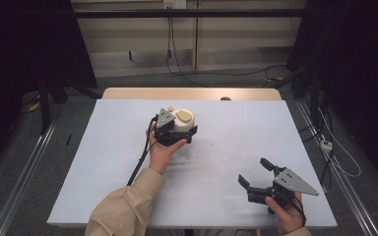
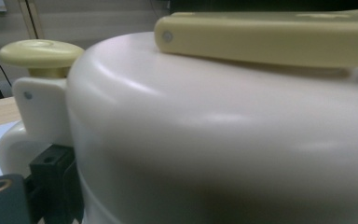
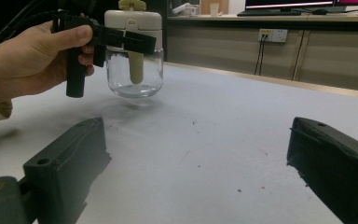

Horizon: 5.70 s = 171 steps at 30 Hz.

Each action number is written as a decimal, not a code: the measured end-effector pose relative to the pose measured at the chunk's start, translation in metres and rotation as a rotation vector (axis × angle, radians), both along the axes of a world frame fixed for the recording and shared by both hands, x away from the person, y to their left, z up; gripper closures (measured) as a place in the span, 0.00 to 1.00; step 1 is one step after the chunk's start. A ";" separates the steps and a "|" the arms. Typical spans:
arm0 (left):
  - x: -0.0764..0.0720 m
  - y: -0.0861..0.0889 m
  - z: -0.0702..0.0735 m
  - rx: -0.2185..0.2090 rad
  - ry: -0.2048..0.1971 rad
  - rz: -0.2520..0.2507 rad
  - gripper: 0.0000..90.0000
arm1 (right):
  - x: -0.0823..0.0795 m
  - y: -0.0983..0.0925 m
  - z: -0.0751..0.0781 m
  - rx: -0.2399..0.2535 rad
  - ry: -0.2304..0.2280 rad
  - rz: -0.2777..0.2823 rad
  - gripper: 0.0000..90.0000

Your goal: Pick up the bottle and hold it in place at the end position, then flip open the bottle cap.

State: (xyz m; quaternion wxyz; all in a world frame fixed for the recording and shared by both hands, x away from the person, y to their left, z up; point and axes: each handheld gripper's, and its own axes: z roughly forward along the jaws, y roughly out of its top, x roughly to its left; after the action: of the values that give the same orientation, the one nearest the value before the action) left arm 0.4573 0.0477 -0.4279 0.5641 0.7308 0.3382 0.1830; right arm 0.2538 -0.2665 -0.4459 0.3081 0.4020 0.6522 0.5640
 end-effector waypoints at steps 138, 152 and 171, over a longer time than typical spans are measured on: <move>0.002 -0.030 -0.030 0.021 -0.024 -0.041 0.06 | 0.068 0.036 0.014 -0.044 0.097 -0.006 0.05; 0.002 -0.030 -0.030 0.024 -0.027 -0.038 0.06 | 0.089 0.056 0.019 -0.073 0.134 0.017 0.06; 0.001 -0.031 -0.030 0.028 -0.028 -0.034 0.06 | 0.109 0.075 0.027 -0.071 0.135 0.028 0.07</move>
State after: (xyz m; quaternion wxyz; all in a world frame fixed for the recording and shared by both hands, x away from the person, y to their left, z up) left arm 0.4583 0.0163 -0.4583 0.5616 0.7414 0.3152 0.1884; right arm 0.3632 -0.1915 -0.4194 0.2697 0.4186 0.6967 0.5163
